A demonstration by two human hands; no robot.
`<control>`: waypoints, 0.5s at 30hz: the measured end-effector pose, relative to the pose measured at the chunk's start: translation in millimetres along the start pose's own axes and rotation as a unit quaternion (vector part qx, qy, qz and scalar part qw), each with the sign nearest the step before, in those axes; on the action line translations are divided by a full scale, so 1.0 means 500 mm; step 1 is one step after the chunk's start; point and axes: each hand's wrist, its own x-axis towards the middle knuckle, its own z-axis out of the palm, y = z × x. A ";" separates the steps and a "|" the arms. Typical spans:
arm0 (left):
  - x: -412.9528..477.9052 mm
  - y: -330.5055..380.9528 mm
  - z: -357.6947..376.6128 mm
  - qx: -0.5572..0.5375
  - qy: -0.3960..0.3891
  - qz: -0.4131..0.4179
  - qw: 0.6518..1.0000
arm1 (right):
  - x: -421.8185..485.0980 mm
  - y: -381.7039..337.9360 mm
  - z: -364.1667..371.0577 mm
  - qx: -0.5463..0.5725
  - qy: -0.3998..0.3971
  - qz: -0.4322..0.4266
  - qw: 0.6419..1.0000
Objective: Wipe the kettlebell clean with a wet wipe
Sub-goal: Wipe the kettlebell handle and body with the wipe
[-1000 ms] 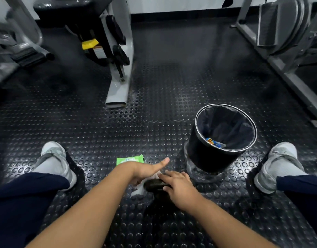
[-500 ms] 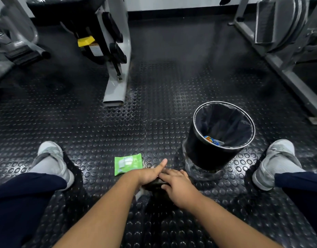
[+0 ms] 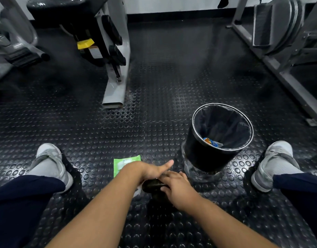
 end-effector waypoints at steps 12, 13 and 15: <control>-0.052 -0.015 -0.009 0.008 0.011 0.008 1.000 | 0.003 0.003 0.001 -0.017 -0.012 0.012 1.000; -0.063 -0.006 -0.020 0.014 0.004 0.000 1.000 | 0.002 0.003 0.000 -0.016 -0.013 0.016 1.000; -0.085 0.006 -0.033 0.002 -0.012 -0.010 1.000 | 0.000 0.002 -0.002 -0.014 -0.013 0.014 1.000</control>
